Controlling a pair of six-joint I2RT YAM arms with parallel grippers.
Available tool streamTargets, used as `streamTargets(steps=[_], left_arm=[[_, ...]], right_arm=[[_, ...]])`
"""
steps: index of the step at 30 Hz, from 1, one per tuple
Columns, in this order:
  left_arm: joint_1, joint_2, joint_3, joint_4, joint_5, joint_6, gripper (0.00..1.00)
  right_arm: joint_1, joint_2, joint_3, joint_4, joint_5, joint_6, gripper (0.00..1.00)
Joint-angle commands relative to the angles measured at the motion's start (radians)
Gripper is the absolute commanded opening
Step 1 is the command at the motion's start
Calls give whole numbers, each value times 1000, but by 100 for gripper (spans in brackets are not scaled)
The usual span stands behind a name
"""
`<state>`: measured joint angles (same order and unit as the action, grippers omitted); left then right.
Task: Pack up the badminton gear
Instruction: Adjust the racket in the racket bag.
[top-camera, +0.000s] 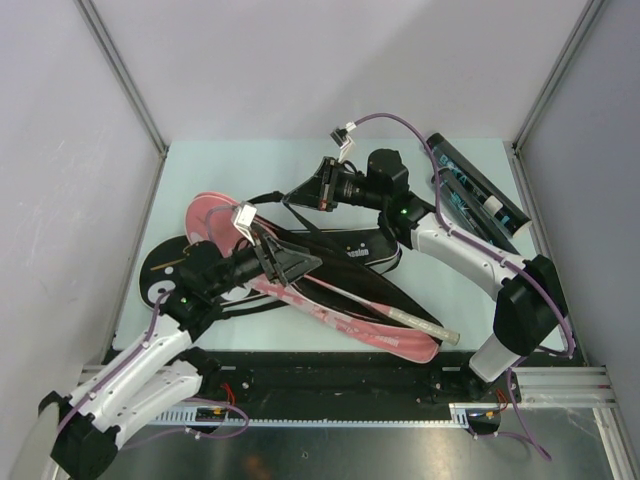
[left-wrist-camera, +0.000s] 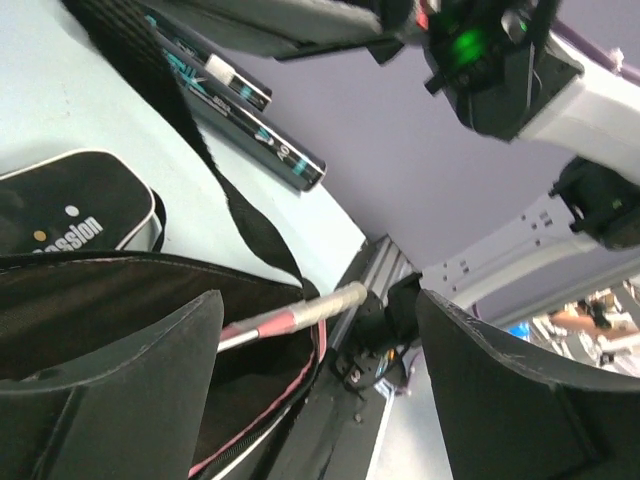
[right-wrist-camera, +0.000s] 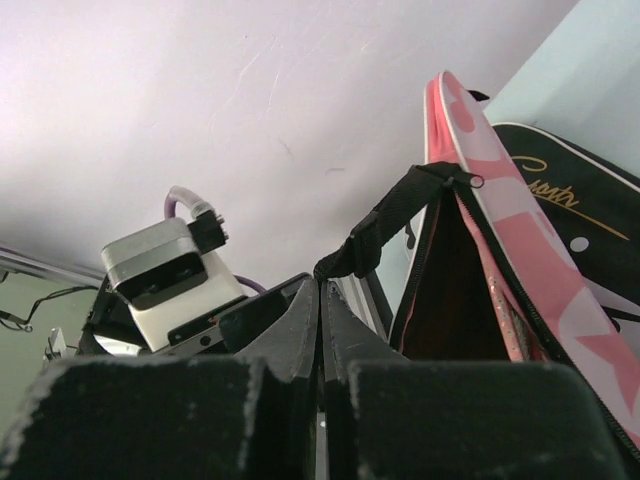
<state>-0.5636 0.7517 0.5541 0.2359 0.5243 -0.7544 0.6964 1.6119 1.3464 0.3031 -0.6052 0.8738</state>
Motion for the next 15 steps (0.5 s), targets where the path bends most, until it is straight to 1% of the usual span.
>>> streamTargets(steps=[1,3,5,7,9,11,12,15], left_arm=[[-19,50,35,52,-95,-60,84],[-30,108,44,101,-101,-72,84],[-67,141,62,123,-150,-50,84],[-85,198,79,169,-149,-36,84],[-96,225,87,241,-164,-36,84],[-113,258,95,273,-179,-26,82],[-119,267,105,278,-211,-22,81],[-122,313,119,284,-245,-25,67]], right_arm=[[3,-14,20,120,25,36,0],[8,-17,20,113,33,18,0],[11,-20,20,110,36,16,0],[11,-21,20,114,44,17,0],[12,-20,20,114,45,21,0],[15,-15,20,108,48,25,0],[18,-14,20,105,48,25,0],[32,-12,20,99,62,22,0]])
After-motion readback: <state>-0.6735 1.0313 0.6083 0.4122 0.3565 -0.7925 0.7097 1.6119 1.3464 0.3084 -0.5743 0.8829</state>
